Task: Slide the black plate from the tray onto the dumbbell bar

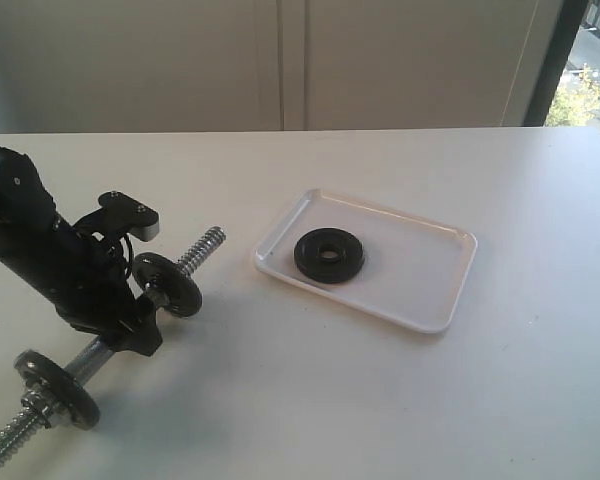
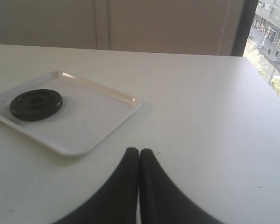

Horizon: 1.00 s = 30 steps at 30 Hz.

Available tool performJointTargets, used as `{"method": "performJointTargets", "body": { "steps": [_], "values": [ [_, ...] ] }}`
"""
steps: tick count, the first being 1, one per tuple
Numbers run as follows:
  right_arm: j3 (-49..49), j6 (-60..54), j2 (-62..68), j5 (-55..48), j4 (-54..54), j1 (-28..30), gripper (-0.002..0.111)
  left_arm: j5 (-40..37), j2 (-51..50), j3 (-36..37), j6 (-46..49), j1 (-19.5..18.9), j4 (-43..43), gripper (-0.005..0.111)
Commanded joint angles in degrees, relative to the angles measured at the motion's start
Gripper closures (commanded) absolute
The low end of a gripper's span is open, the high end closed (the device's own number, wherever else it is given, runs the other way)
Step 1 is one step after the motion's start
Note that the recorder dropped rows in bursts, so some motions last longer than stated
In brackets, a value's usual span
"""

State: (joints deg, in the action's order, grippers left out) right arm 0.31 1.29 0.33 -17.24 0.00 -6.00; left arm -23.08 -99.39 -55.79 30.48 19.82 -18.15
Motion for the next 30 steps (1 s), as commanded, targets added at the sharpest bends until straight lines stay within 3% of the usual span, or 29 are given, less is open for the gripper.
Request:
{"method": "performJointTargets", "body": {
  "steps": [1,11,24,30],
  "values": [
    [-0.31,0.03,-0.33,0.68,0.0,-0.26,0.108,-0.93,0.0,-0.26,-0.08,0.26,-0.72,0.034],
    [-0.31,0.03,-0.33,0.68,0.0,-0.26,0.108,-0.93,0.0,-0.26,-0.08,0.26,-0.72,0.037],
    [-0.31,0.03,-0.33,0.68,0.0,-0.26,0.108,-0.93,0.0,-0.26,-0.08,0.26,-0.72,0.08],
    [-0.31,0.03,-0.33,0.68,0.0,-0.26,0.108,-0.93,0.0,-0.26,-0.08,0.26,-0.72,0.094]
  ]
}}
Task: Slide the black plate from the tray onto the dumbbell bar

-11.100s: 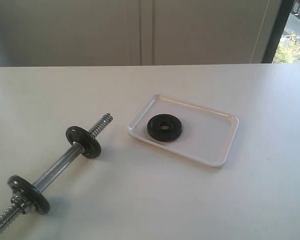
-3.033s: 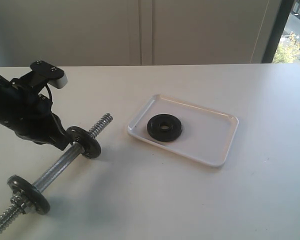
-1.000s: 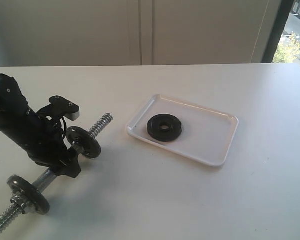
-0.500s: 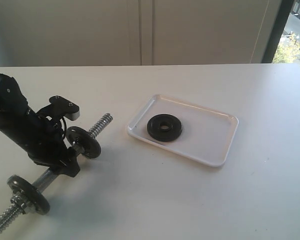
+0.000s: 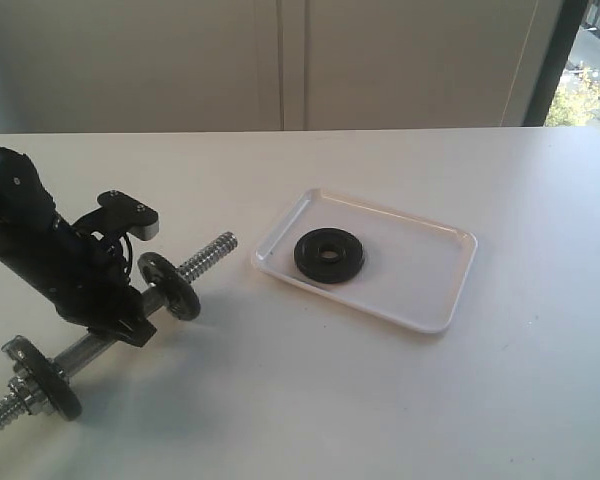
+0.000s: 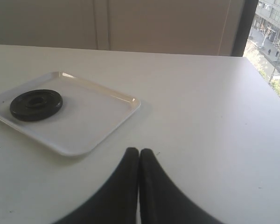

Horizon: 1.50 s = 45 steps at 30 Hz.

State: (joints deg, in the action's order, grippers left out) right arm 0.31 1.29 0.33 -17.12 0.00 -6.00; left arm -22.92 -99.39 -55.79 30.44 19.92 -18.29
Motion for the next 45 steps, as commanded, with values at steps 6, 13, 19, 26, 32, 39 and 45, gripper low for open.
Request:
{"method": "performJointTargets", "body": {
  "steps": [6,13,19,26,32,39,45],
  "values": [
    [-0.31,0.03,-0.33,0.56,0.0,-0.26,0.108,-1.09,0.0,-0.26,-0.26,0.17,-0.58,0.107],
    [-0.31,0.03,-0.33,0.56,0.0,-0.26,0.108,-1.09,0.0,-0.26,-0.26,0.17,-4.71,0.107],
    [-0.31,0.03,-0.33,0.56,0.0,-0.26,0.108,-0.75,0.0,-0.26,-0.26,0.17,-5.25,0.107],
    [-0.31,0.03,-0.33,0.56,0.0,-0.26,0.108,-0.61,0.0,-0.26,-0.26,0.17,-5.25,0.107],
    [-0.31,0.03,-0.33,0.56,0.0,-0.26,0.108,-0.61,0.0,-0.26,-0.26,0.17,-5.25,0.107],
    [-0.31,0.03,-0.33,0.56,0.0,-0.26,0.108,-0.61,0.0,-0.26,-0.26,0.17,-5.25,0.107],
    [-0.31,0.03,-0.33,0.56,0.0,-0.26,0.108,-0.85,0.12,-0.26,-0.49,0.17,-6.09,0.107]
  ]
}}
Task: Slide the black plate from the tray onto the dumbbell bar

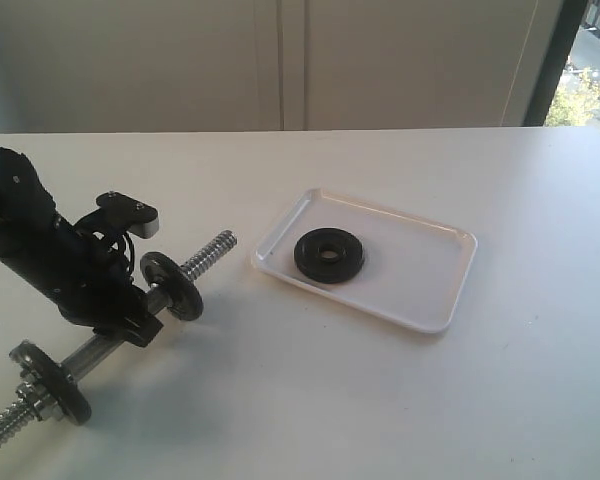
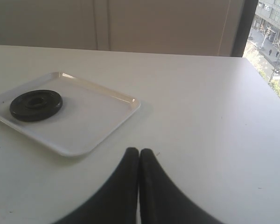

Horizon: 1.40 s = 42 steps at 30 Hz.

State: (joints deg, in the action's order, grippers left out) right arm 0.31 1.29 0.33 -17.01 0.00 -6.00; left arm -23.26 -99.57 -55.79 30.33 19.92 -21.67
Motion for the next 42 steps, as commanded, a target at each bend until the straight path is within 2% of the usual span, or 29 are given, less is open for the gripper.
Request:
{"method": "performJointTargets", "body": {
  "steps": [1,13,23,28,29,30,31,33,35,36,37,39,40,42],
  "values": [
    [-0.31,0.03,-0.33,0.45,0.0,-0.26,0.108,-0.51,0.3,-0.26,-0.52,0.17,-3.34,0.107],
    [-0.31,1.31,-0.33,0.45,0.0,-0.26,0.108,-0.71,7.4,-0.16,-0.52,0.17,-5.18,0.107],
    [-0.31,1.15,-0.33,1.85,0.0,-0.26,0.108,-2.0,8.92,-0.04,-0.52,0.17,-5.52,0.107],
    [-0.31,4.51,-0.33,15.42,0.95,-0.26,0.108,-3.24,8.92,0.08,-0.52,0.17,-5.74,0.107],
    [-0.31,5.82,-0.33,23.71,1.28,-0.26,0.108,-3.35,8.92,0.08,-0.42,0.17,-5.74,0.107],
    [-0.31,5.82,-0.33,27.28,1.28,-0.26,0.108,-3.35,8.92,0.08,-0.42,0.17,-5.74,0.107],
    [-0.31,6.94,-0.33,37.08,1.28,-0.26,0.108,-3.35,8.92,0.08,-0.42,0.17,-5.74,0.107],
    [-0.31,6.94,-0.33,47.19,2.15,-0.26,0.108,-3.53,8.92,0.08,-0.41,0.17,-5.74,0.107],
    [-0.31,10.07,-0.33,52.48,6.68,-0.26,0.108,-3.53,8.92,0.08,-0.41,0.17,-5.74,0.107],
    [-0.31,12.27,-0.33,52.59,9.01,-0.26,0.108,-3.53,8.92,0.08,-0.41,0.17,-5.74,0.107],
    [-0.31,18.3,-0.33,49.14,15.31,-0.26,0.108,-3.53,8.92,0.08,-0.41,0.17,-5.74,0.107],
    [0.04,19.34,-0.33,38.82,23.87,-0.26,0.108,-3.53,8.92,0.08,-0.41,0.17,-5.74,0.107],
    [1.02,19.34,0.12,33.35,24.6,-0.26,0.108,-3.53,8.92,0.08,-0.41,0.17,-5.74,0.107],
    [3.13,19.34,5.56,29.1,24.35,-0.26,0.108,-3.53,8.92,0.08,-0.41,0.17,-5.74,0.107]
  ]
}}
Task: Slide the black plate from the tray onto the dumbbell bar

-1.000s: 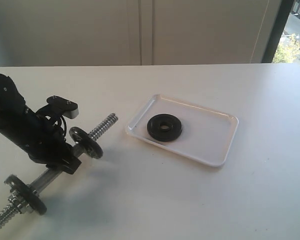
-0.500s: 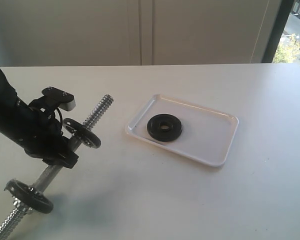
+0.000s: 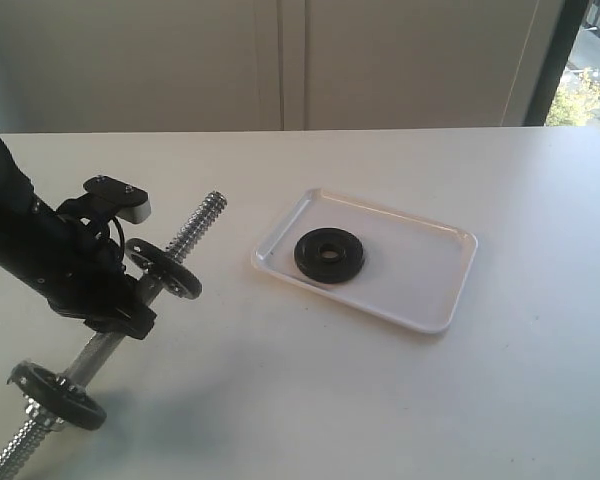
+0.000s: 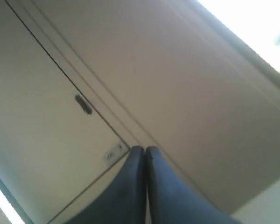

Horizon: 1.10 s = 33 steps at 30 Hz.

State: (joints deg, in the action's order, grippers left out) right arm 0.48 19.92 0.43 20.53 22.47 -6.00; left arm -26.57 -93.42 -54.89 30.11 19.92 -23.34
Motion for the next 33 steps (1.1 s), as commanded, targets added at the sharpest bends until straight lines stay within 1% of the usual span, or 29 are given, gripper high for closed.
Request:
{"method": "performJointTargets", "body": {
  "steps": [1,3,7,9,12,15,18,22,25,30,33],
  "values": [
    [4.36,0.22,8.43,-9.21,1.6,-0.26,0.108,-0.18,2.77,-0.82,-0.19,0.17,-4.25,0.107],
    [8.9,-5.18,16.5,-13.26,0.67,-0.26,0.108,-0.05,2.77,-0.82,-0.19,0.17,-4.65,0.107],
    [19.51,-19.23,31.92,-22.11,-6.43,-0.26,0.108,-0.06,2.77,-0.82,-0.19,0.17,-4.89,0.107],
    [24.73,-25.98,38.8,-26.84,-7.19,-0.35,0.108,-0.06,2.77,-0.82,-0.19,0.17,-4.89,0.107],
    [31.76,-32.21,48.39,-32.68,-7.08,-1.7,0.108,-0.06,2.77,-0.82,-0.19,0.17,-4.89,0.107],
    [38.71,-32.56,56.68,-36.18,-7.08,-4.47,0.108,-0.06,2.77,-0.82,-0.19,0.17,-4.89,0.107],
    [44.28,-32.81,64.12,-36.55,-6.83,-8.15,0.108,-0.06,2.77,-0.82,-0.19,0.17,-4.89,0.107],
    [51.05,-36.05,72.38,-38.02,-6.95,-13.04,0.108,0.04,2.77,-0.82,-0.19,0.17,-4.88,0.107],
    [55.97,-37.88,79.2,-41.97,-8.22,-15.96,0.108,0.04,2.77,-0.82,-0.19,0.17,-4.88,0.107],
    [65.05,-37.75,91.14,-48.58,-14.02,-19.69,0.108,0.04,2.77,-0.82,-0.19,0.17,-4.88,0.107],
    [69.95,-37.3,96.45,-49.45,-16.93,-21.44,0.108,0.04,2.77,-0.82,-0.19,0.17,-4.88,0.107]
  ]
}}
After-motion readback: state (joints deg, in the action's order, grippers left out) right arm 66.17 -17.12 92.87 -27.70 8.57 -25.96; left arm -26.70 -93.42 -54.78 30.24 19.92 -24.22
